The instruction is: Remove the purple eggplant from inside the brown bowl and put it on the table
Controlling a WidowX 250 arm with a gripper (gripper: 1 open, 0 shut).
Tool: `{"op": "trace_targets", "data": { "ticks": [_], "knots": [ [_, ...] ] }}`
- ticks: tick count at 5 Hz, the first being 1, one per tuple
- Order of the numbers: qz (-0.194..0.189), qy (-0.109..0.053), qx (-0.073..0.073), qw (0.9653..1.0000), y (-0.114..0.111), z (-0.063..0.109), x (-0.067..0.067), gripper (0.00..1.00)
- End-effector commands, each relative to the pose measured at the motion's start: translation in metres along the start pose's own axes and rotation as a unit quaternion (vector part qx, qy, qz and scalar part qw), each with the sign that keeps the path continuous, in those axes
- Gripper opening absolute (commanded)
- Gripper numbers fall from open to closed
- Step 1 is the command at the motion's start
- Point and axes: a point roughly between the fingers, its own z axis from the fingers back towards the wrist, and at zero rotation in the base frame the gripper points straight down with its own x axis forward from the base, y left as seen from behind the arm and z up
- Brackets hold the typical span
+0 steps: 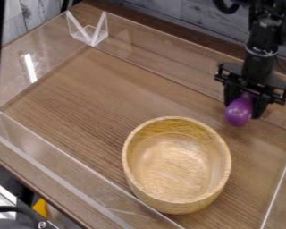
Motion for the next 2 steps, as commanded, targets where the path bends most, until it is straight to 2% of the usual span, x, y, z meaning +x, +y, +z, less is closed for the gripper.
{"op": "trace_targets", "data": {
  "ticks": [1, 2],
  "knots": [
    [-0.003, -0.031, -0.006, 0.9995, -0.0065, 0.0218, 0.0125, 0.0],
    [-0.023, -0.03, -0.008, 0.9993, -0.0001, 0.0184, 0.0117, 0.0]
  ]
}}
